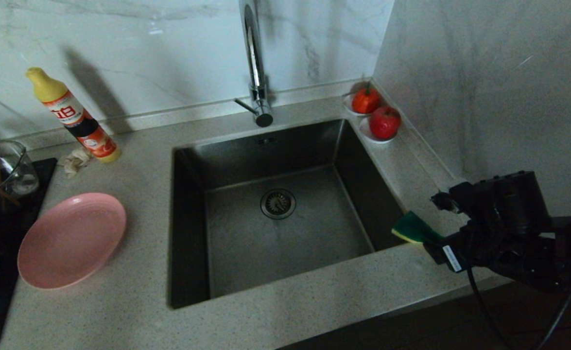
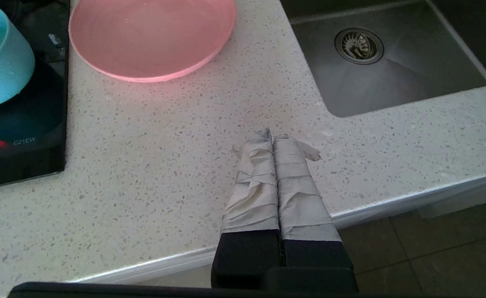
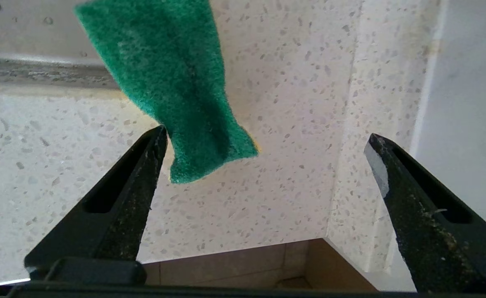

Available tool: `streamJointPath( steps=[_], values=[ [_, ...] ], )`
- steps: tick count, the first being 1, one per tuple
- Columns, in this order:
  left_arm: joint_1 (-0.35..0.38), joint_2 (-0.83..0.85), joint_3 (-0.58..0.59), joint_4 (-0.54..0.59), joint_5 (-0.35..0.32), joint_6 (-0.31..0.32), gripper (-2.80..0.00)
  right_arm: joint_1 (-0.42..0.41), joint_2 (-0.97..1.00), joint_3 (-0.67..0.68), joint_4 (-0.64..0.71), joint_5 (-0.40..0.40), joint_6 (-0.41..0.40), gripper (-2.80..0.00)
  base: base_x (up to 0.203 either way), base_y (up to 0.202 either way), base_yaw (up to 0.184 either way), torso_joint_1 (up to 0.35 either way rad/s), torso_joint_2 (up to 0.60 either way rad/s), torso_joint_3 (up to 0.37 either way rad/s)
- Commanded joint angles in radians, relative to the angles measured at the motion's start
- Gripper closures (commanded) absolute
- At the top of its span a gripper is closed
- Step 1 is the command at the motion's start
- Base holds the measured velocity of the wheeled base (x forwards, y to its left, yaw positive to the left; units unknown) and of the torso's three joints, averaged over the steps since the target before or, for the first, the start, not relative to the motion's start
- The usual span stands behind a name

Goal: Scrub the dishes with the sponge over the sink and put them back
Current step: Put down the sponge

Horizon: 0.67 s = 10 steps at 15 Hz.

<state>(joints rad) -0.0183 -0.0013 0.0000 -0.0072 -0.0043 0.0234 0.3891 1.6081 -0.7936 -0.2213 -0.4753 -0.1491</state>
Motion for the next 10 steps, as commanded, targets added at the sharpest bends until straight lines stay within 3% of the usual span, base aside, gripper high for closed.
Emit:
streamJointPath(
  steps=[1, 10],
  values=[
    [0.0, -0.002, 0.0, 0.0, 0.0, 0.0, 0.0, -0.001, 0.0, 0.002, -0.003, -0.003, 0.0, -2.8, 0.0, 0.0, 0.0, 0.0, 0.0, 0.0],
    [0.0, -0.002, 0.0, 0.0, 0.0, 0.001, 0.0, -0.019, 0.004, 0.008, -0.001, -0.005, 0.002, -2.8, 0.0, 0.0, 0.0, 0.0, 0.0, 0.0]
  ],
)
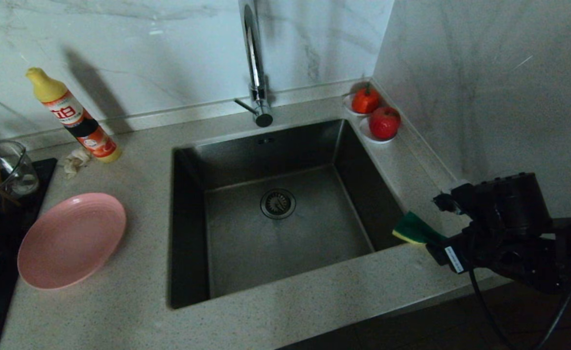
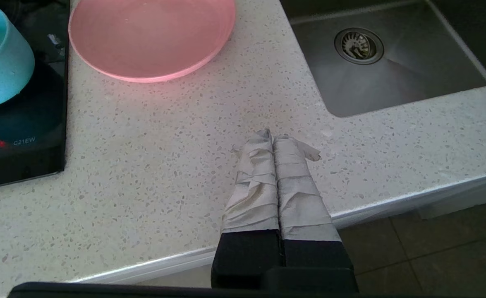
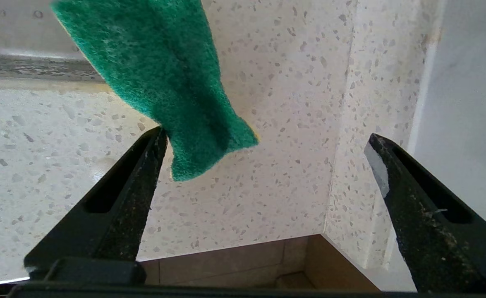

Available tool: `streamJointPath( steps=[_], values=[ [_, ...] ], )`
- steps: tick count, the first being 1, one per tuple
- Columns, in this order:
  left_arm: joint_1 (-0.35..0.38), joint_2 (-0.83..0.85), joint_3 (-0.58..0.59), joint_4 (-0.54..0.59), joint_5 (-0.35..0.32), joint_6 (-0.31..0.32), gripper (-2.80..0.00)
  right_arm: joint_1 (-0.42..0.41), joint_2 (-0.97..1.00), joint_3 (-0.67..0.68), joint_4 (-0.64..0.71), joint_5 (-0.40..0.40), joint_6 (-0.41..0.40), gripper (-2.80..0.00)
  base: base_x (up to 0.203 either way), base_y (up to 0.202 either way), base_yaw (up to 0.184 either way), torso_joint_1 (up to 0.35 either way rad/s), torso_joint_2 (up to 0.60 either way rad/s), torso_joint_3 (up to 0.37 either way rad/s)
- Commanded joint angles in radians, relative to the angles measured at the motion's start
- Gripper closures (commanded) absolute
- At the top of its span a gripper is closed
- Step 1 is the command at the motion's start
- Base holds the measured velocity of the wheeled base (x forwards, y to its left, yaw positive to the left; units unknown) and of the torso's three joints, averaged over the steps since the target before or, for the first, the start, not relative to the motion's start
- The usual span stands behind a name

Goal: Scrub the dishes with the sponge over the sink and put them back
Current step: Put down the sponge

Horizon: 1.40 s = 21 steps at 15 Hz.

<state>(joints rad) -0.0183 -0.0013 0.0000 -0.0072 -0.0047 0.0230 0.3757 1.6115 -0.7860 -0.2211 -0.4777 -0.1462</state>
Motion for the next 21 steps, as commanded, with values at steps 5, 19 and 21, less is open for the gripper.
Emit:
streamJointPath(
  steps=[5, 19, 21],
  values=[
    [0.0, -0.002, 0.0, 0.0, 0.0, 0.0, 0.0, -0.026, 0.011, -0.016, -0.002, -0.008, -0.001, -2.8, 0.0, 0.0, 0.0, 0.0, 0.0, 0.0],
    [0.0, -0.002, 0.0, 0.0, 0.0, 0.0, 0.0, -0.057, -0.02, -0.008, 0.005, -0.007, -0.013, -2.8, 0.0, 0.0, 0.0, 0.0, 0.0, 0.0],
    [0.0, -0.002, 0.0, 0.0, 0.0, 0.0, 0.0, -0.057, -0.033, -0.003, 0.006, -0.006, -0.013, -2.8, 0.0, 0.0, 0.0, 0.0, 0.0, 0.0]
  ],
)
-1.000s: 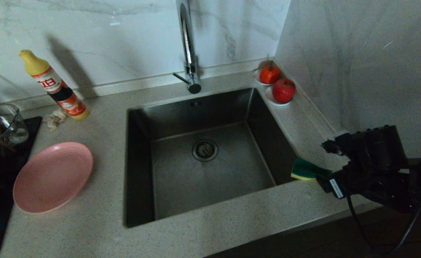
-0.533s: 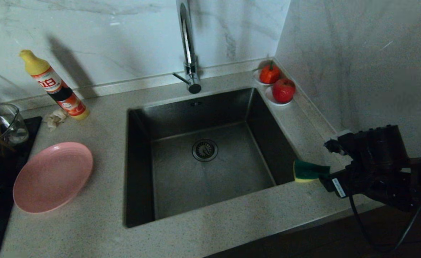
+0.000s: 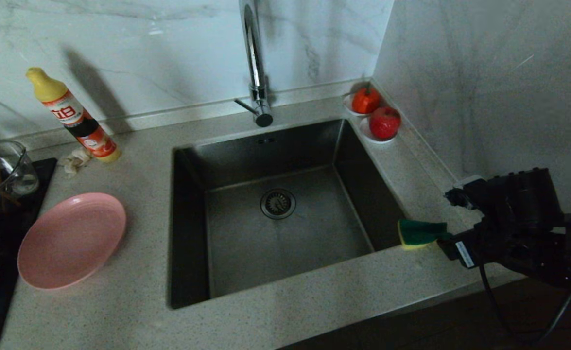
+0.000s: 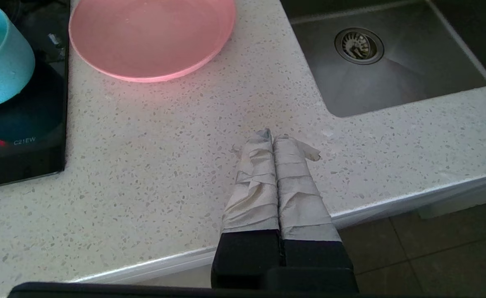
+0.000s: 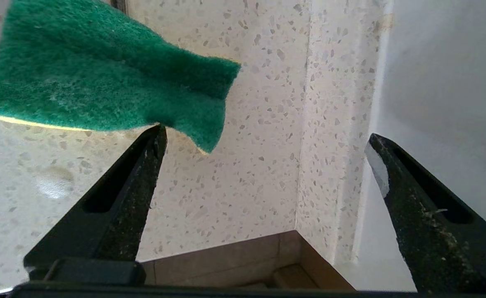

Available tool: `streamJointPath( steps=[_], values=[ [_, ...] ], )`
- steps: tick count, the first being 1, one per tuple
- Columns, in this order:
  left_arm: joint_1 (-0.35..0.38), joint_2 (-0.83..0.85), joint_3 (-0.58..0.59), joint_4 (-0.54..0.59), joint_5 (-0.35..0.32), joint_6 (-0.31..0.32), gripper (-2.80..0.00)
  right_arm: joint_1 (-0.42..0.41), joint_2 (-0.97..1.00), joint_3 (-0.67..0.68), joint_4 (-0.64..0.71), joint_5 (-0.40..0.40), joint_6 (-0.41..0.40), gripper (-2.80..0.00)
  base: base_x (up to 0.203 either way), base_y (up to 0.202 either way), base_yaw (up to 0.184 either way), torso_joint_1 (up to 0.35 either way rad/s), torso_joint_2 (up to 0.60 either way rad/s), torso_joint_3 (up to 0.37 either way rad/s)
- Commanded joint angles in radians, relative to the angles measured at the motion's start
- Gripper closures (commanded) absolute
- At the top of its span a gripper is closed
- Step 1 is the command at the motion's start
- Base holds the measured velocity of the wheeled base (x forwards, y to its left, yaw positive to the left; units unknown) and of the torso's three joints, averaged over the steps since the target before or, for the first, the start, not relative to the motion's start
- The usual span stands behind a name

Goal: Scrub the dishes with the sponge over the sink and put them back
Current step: Put down the sponge

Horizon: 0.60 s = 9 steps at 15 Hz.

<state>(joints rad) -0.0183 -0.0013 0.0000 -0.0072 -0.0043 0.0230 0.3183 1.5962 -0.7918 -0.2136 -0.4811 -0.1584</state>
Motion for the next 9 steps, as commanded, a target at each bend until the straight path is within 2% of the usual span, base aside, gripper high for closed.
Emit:
streamJointPath(
  steps=[1, 9],
  values=[
    [0.0, -0.002, 0.0, 0.0, 0.0, 0.0, 0.0, 0.001, -0.026, 0.008, 0.001, 0.0, -0.001, -2.8, 0.0, 0.0, 0.0, 0.0, 0.0, 0.0],
    [0.0, -0.002, 0.0, 0.0, 0.0, 0.0, 0.0, -0.001, -0.056, 0.047, 0.013, 0.002, -0.034, -2.8, 0.0, 0.0, 0.0, 0.0, 0.0, 0.0]
  ],
)
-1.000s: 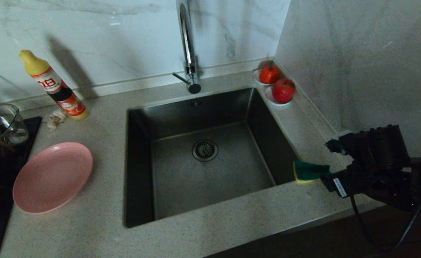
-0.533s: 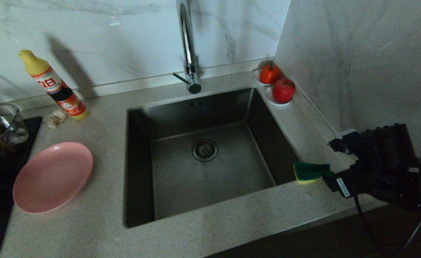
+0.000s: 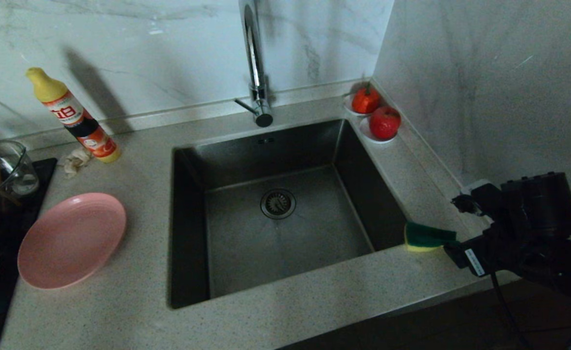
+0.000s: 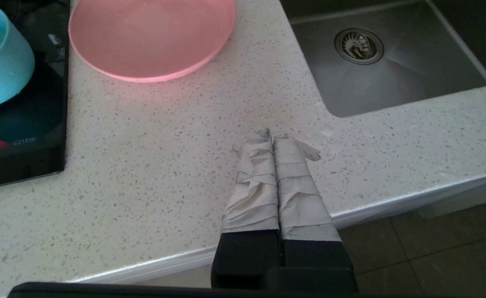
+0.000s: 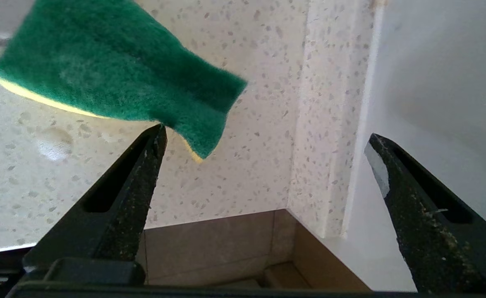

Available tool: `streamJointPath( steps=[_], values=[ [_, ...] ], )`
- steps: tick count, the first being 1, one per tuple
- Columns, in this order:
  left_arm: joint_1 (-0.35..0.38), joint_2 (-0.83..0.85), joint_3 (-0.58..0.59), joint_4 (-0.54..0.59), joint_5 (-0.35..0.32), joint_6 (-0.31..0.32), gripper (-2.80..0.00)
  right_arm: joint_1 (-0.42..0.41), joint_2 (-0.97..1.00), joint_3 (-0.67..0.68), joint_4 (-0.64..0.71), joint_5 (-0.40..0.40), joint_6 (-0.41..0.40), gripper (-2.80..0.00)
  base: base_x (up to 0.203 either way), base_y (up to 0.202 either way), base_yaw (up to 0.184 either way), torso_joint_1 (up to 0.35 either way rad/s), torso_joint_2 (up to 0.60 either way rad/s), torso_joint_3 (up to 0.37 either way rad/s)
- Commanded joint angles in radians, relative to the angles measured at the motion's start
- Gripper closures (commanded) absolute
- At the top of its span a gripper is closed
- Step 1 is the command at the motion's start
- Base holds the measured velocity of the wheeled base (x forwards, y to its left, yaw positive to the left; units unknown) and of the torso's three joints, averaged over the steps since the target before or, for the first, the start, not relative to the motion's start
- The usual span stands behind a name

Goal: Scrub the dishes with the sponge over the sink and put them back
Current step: Put down the sponge

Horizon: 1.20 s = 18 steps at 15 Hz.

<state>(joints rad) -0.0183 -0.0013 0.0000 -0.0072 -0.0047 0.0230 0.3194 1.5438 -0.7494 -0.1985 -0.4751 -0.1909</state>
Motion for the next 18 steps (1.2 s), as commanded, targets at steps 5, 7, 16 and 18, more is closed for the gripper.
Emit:
streamJointPath(
  steps=[5, 7, 16, 18],
  values=[
    [0.0, -0.002, 0.0, 0.0, 0.0, 0.0, 0.0, -0.018, -0.008, 0.021, 0.0, -0.005, -0.007, -2.8, 0.0, 0.0, 0.0, 0.0, 0.0, 0.0],
    [0.0, -0.002, 0.0, 0.0, 0.0, 0.0, 0.0, -0.023, -0.011, 0.02, 0.001, -0.007, -0.01, -2.8, 0.0, 0.0, 0.0, 0.0, 0.0, 0.0],
    [0.0, -0.002, 0.0, 0.0, 0.0, 0.002, 0.0, -0.017, -0.007, 0.036, -0.004, -0.005, -0.007, 0.0, 0.0, 0.0, 0.0, 0.0, 0.0, 0.0],
    [0.0, -0.002, 0.0, 0.0, 0.0, 0.0, 0.0, -0.019, -0.007, 0.035, -0.002, -0.005, -0.007, 0.0, 0.0, 0.0, 0.0, 0.0, 0.0, 0.0]
  ],
)
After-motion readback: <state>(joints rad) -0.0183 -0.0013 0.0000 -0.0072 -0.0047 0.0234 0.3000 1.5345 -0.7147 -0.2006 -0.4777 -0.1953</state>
